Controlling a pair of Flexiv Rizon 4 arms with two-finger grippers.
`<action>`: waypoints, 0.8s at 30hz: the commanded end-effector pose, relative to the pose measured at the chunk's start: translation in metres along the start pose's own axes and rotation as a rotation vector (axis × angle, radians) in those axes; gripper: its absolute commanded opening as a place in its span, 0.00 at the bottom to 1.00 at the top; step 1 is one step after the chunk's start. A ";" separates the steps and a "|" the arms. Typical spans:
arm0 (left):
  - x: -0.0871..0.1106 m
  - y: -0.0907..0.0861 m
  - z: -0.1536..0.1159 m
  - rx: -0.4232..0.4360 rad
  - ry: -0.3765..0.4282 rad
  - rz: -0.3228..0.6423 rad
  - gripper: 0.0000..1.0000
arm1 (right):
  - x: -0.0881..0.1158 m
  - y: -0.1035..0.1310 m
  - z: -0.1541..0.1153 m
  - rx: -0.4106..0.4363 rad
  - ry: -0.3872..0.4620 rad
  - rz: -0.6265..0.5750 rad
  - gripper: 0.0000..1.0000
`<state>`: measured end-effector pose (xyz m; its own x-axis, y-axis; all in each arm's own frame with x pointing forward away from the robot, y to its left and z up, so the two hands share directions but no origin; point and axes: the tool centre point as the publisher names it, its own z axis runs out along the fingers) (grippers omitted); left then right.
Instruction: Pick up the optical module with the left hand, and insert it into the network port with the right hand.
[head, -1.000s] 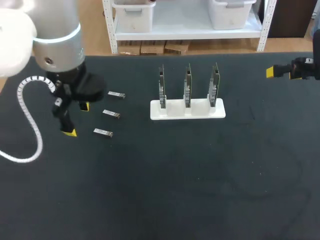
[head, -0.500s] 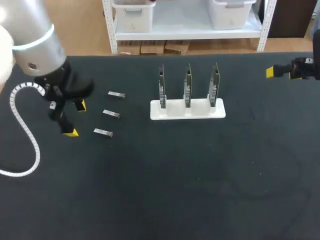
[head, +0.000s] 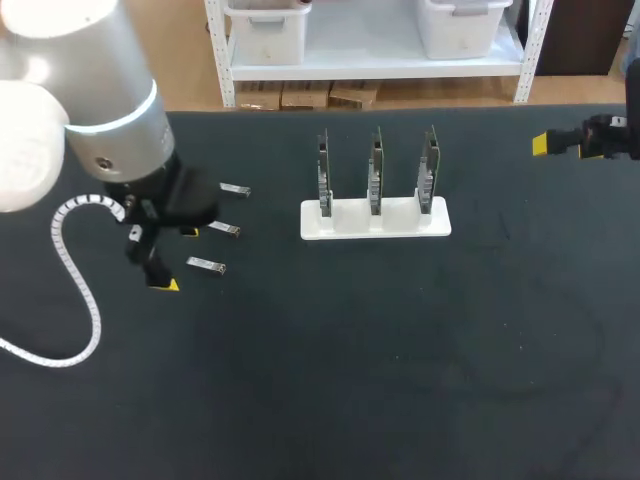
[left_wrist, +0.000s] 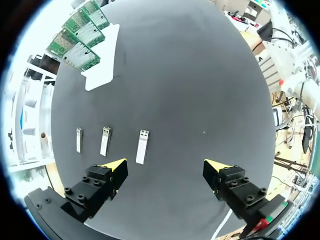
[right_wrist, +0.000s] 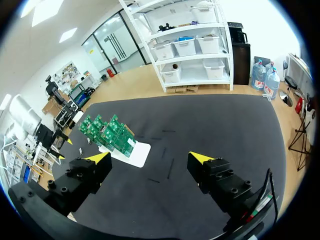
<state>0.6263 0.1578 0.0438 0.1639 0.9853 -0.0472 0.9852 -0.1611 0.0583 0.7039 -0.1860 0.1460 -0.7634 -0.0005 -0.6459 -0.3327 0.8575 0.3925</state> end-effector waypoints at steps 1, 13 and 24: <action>-0.005 0.014 0.006 0.017 0.014 0.001 1.00 | 0.000 0.003 -0.002 0.013 0.002 0.002 1.00; -0.010 0.016 0.011 0.048 0.011 0.018 1.00 | 0.000 0.003 -0.002 0.013 0.002 0.002 1.00; -0.010 0.016 0.011 0.048 0.011 0.018 1.00 | 0.000 0.003 -0.002 0.013 0.002 0.002 1.00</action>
<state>0.6398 0.1449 0.0342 0.1804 0.9829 -0.0370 0.9836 -0.1799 0.0148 0.7039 -0.1860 0.1460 -0.7634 -0.0005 -0.6459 -0.3327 0.8575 0.3925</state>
